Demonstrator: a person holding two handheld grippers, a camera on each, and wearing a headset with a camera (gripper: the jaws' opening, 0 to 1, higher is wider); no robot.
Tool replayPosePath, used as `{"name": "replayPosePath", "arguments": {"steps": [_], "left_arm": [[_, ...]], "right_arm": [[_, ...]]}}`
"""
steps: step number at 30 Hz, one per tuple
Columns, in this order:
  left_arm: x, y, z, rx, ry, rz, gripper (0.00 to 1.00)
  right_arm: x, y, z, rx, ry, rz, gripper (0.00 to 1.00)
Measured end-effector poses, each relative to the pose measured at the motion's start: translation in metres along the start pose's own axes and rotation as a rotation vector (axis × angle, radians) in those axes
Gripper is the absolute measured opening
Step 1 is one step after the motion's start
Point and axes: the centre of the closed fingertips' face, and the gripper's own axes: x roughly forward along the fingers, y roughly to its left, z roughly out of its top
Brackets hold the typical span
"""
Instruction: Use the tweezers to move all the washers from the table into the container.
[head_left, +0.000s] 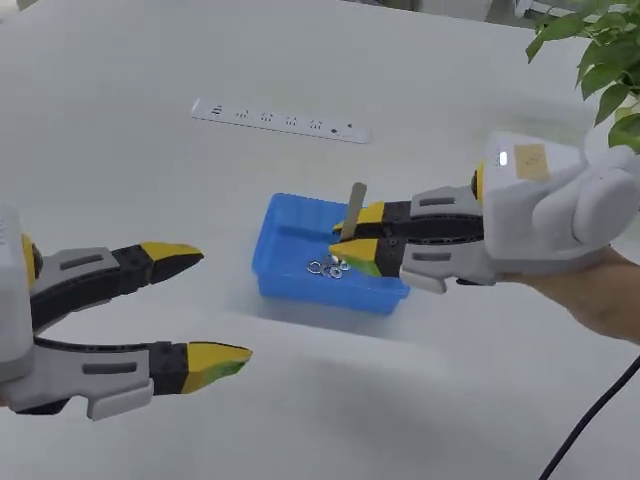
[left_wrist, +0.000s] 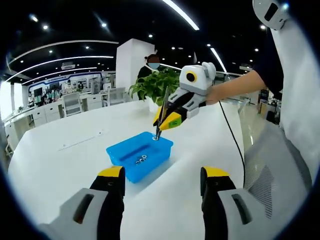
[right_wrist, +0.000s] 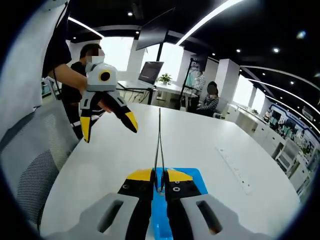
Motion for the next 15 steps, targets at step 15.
{"name": "replayPosePath", "arguments": {"steps": [15], "left_arm": [[-0.004, 0.005, 0.002, -0.104, -0.058, 0.037, 0.99]], "right_arm": [[0.027, -0.032, -0.033, 0.068, 0.013, -0.029, 0.09]]}}
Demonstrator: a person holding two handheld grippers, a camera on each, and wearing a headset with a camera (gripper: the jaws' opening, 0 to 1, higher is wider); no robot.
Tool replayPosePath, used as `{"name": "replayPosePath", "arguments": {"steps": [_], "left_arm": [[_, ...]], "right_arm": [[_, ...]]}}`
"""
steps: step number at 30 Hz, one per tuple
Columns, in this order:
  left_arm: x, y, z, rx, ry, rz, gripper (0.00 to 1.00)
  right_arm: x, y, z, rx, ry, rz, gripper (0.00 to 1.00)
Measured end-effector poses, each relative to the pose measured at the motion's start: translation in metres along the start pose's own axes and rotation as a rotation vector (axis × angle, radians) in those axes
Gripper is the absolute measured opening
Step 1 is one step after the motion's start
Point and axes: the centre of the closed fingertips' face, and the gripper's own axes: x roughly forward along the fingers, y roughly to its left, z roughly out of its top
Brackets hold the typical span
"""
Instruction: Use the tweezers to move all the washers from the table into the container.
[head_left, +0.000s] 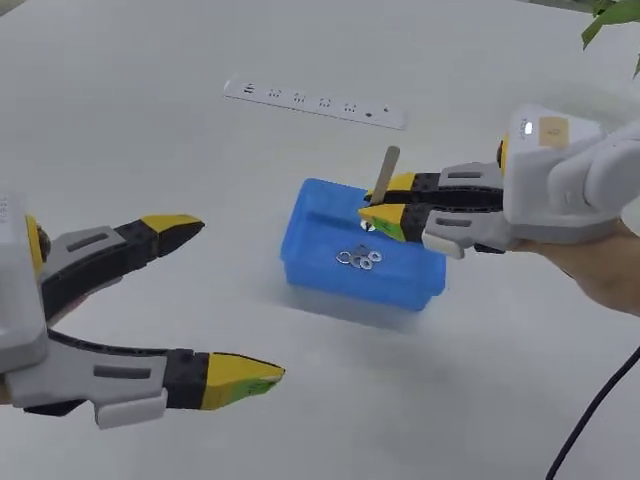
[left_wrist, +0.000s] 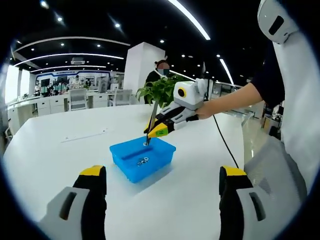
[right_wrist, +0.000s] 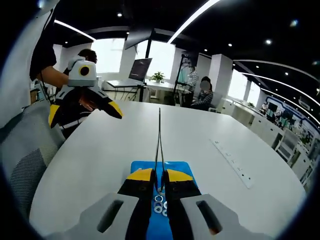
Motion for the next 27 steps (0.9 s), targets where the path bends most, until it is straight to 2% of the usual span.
{"name": "replayPosePath", "arguments": {"steps": [3, 8, 14, 16, 24, 27], "left_arm": [[-0.002, 0.005, -0.004, 0.019, 0.019, 0.028, 1.00], [-0.001, 0.002, -0.011, 0.009, 0.043, 0.016, 1.00], [0.001, 0.002, -0.016, 0.001, 0.061, 0.016, 1.00], [-0.003, 0.008, -0.020, -0.003, 0.063, 0.018, 1.00], [-0.003, 0.004, -0.022, -0.013, 0.079, 0.022, 1.00], [-0.004, 0.005, -0.022, -0.023, 0.071, 0.025, 1.00]], "right_arm": [[0.007, -0.003, -0.010, 0.012, 0.012, 0.003, 0.09], [0.017, -0.005, -0.024, 0.026, 0.033, 0.009, 0.09], [0.025, 0.001, -0.039, 0.028, 0.062, 0.028, 0.09], [0.027, 0.003, -0.043, 0.027, 0.069, 0.034, 0.09], [0.027, 0.005, -0.048, 0.045, 0.069, 0.034, 0.09], [0.027, 0.006, -0.048, 0.045, 0.065, 0.035, 0.09]]}}
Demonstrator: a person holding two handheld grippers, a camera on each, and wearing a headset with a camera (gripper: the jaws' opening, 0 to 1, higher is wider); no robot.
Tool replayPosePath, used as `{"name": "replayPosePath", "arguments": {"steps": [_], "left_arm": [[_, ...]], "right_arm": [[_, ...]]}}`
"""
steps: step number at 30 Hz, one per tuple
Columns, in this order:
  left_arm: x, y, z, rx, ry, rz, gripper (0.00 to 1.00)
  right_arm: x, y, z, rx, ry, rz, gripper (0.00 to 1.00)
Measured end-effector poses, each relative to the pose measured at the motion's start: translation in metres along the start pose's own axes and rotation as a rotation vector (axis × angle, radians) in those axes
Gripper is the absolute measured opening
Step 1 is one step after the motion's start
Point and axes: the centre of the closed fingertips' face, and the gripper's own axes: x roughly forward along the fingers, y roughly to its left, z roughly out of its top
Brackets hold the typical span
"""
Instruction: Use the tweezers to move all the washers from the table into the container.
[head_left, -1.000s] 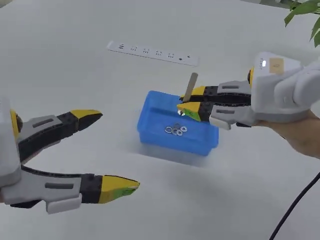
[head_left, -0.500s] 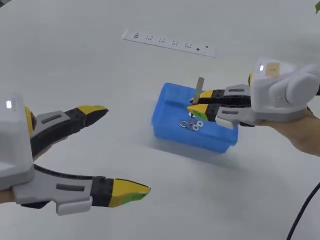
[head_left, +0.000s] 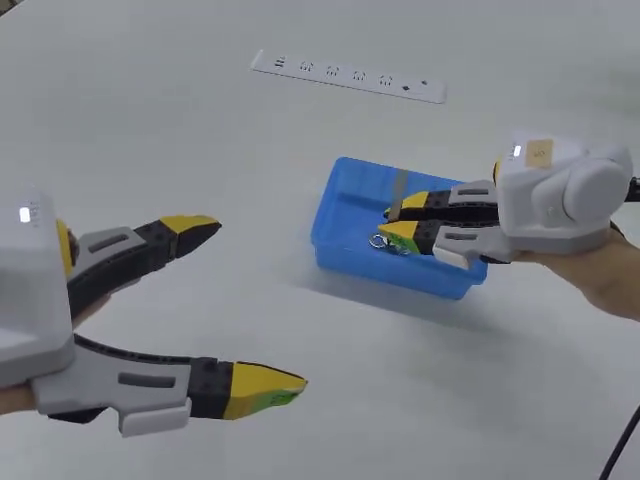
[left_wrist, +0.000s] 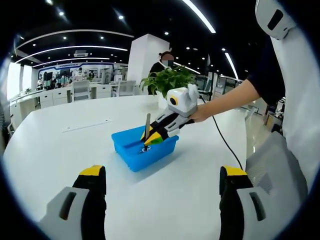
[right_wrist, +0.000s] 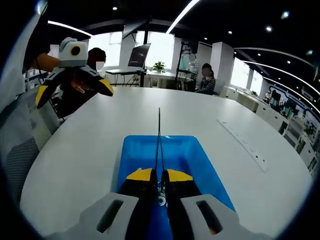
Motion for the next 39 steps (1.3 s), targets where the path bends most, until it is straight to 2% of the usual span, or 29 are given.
{"name": "replayPosePath", "arguments": {"steps": [5, 9, 13, 19, 31, 39], "left_arm": [[-0.003, 0.004, -0.002, -0.004, -0.002, -0.002, 1.00], [-0.002, 0.001, 0.000, -0.002, 0.001, -0.004, 1.00], [-0.006, 0.007, -0.005, -0.003, 0.001, -0.007, 1.00], [-0.001, 0.000, 0.000, -0.003, 0.003, -0.010, 1.00], [0.003, -0.001, 0.001, 0.004, 0.006, -0.019, 1.00], [0.006, -0.006, 0.007, 0.011, -0.001, -0.019, 1.00]], "right_arm": [[-0.001, -0.002, -0.001, 0.009, -0.001, -0.011, 0.09], [-0.002, -0.002, -0.001, 0.009, 0.006, -0.015, 0.10], [-0.003, -0.003, -0.001, 0.025, -0.004, -0.020, 0.10], [-0.005, -0.007, 0.002, 0.043, -0.024, -0.025, 0.10], [-0.016, -0.021, 0.014, 0.086, -0.078, -0.064, 0.10], [-0.021, -0.022, 0.018, 0.086, -0.082, -0.081, 0.09]]}}
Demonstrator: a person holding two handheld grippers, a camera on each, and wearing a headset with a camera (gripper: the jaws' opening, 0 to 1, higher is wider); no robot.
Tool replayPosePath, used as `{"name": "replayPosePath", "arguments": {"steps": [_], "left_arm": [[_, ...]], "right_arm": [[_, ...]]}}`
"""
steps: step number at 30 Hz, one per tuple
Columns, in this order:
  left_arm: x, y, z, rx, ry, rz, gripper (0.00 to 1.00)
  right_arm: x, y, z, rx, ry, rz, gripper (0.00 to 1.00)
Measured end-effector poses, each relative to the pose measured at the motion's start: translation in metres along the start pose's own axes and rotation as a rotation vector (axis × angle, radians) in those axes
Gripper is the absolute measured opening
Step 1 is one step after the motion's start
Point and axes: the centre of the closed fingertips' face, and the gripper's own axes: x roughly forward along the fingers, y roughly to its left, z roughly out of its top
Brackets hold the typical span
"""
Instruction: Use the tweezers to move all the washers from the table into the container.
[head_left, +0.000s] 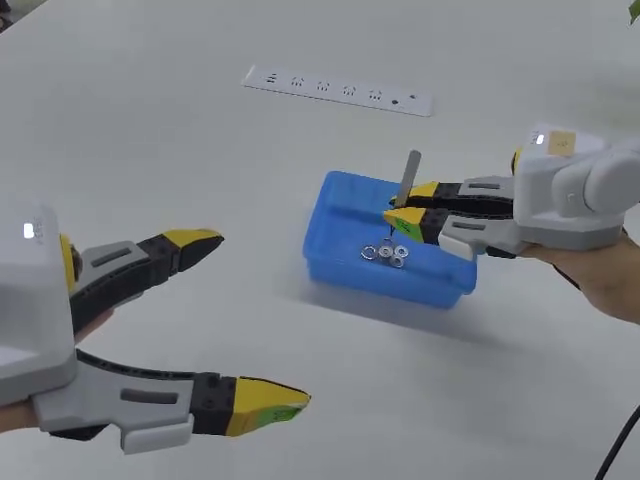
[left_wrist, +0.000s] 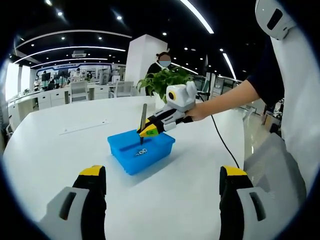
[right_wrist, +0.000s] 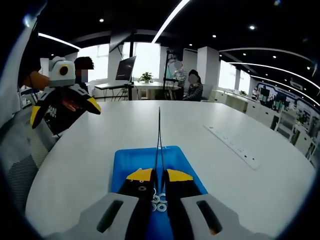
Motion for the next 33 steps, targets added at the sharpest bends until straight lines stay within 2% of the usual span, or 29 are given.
{"name": "replayPosePath", "arguments": {"steps": [5, 10, 15, 20, 24, 25, 27, 28, 29, 33], "left_arm": [[0.003, -0.002, 0.008, 0.007, -0.011, -0.004, 1.00], [0.017, -0.001, 0.028, 0.035, -0.034, -0.030, 0.99], [0.035, 0.003, 0.047, 0.065, -0.051, -0.071, 0.96], [0.060, 0.008, 0.063, 0.151, -0.050, -0.124, 0.79], [0.083, 0.013, 0.075, 0.187, -0.050, -0.160, 0.70], [0.088, 0.014, 0.076, 0.195, -0.047, -0.165, 0.65], [0.099, 0.020, 0.078, 0.249, -0.038, -0.168, 0.49], [0.107, 0.023, 0.077, 0.248, -0.023, -0.163, 0.38], [0.112, 0.024, 0.075, 0.252, 0.001, -0.179, 0.34], [0.120, 0.019, 0.076, 0.287, 0.016, -0.222, 0.35]], "right_arm": [[-0.002, 0.002, 0.002, -0.001, 0.001, -0.006, 0.09], [-0.004, 0.006, 0.004, -0.011, -0.001, -0.003, 0.08], [-0.004, 0.015, 0.001, -0.040, 0.016, 0.021, 0.07], [-0.004, 0.019, 0.001, -0.053, 0.021, 0.036, 0.07], [-0.004, 0.022, 0.001, -0.071, 0.032, 0.050, 0.07], [-0.004, 0.023, 0.001, -0.075, 0.033, 0.053, 0.07], [-0.004, 0.026, 0.002, -0.084, 0.035, 0.058, 0.07], [-0.004, 0.027, 0.002, -0.086, 0.036, 0.062, 0.07], [-0.005, 0.028, 0.002, -0.090, 0.039, 0.066, 0.07], [-0.006, 0.031, 0.001, -0.104, 0.049, 0.076, 0.07]]}}
